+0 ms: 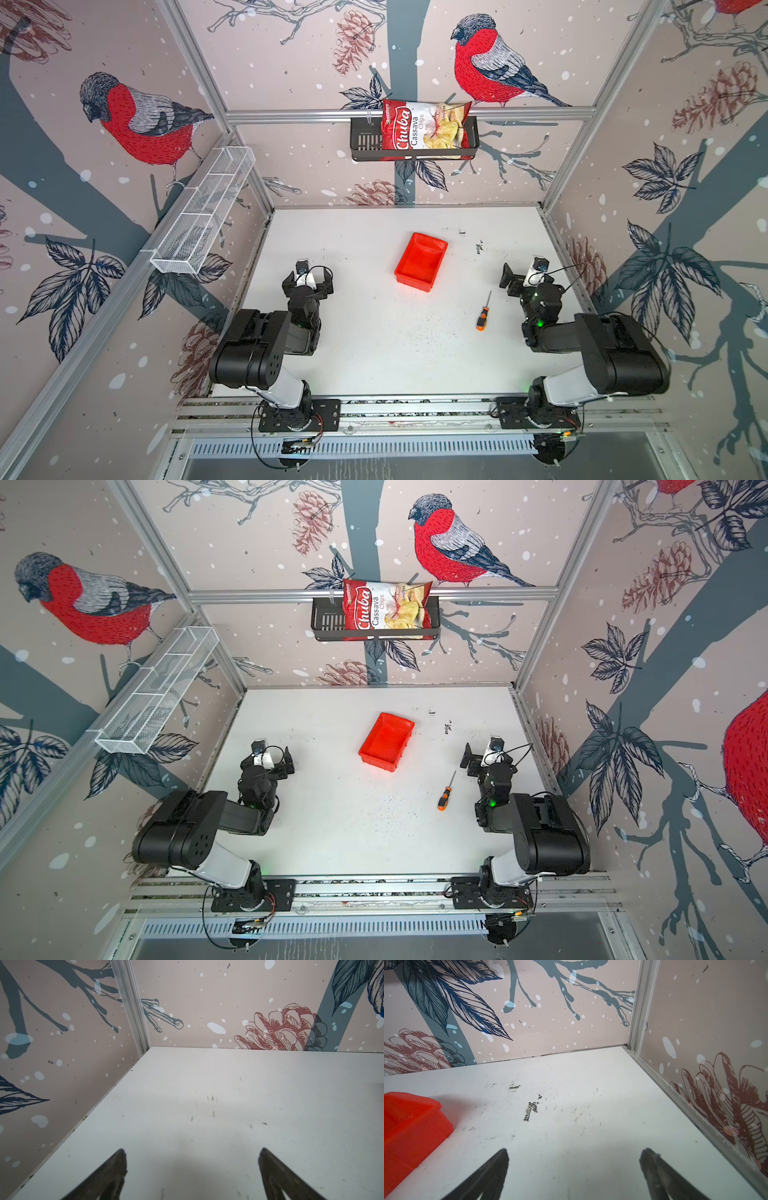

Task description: Put the screwdriver in the bin

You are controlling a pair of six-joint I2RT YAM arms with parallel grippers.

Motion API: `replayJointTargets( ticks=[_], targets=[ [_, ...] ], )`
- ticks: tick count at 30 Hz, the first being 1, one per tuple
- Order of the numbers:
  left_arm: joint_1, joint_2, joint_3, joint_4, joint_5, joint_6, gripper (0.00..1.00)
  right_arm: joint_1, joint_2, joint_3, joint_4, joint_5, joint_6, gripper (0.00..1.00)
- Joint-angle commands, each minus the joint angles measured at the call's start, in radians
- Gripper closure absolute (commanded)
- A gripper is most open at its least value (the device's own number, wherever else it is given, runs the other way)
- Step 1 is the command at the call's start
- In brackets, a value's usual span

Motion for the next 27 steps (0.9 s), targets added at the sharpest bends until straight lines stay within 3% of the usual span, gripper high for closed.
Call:
replayJointTargets(
  ticks=[1, 14, 18, 23, 27],
  targets=[
    [0.002, -0.001, 0.003, 0.063, 0.008, -0.006, 0.03, -0.001, 0.001, 0.005, 0.012, -0.003, 0.015, 0.00],
    [-0.001, -0.014, 0.001, 0.061, 0.011, 0.000, 0.03, 0.008, -0.003, 0.004, 0.014, 0.033, 0.018, 0.00],
    [-0.014, -0.101, 0.025, -0.056, 0.026, 0.028, 0.03, 0.030, -0.046, 0.015, -0.039, 0.056, -0.002, 0.00],
    [-0.081, -0.220, 0.048, -0.193, -0.060, 0.066, 0.03, 0.067, -0.140, 0.035, -0.163, 0.133, -0.005, 0.00],
    [-0.134, -0.296, 0.113, -0.368, -0.072, 0.082, 0.03, 0.106, -0.229, 0.062, -0.311, 0.225, 0.073, 0.01]
  ],
)
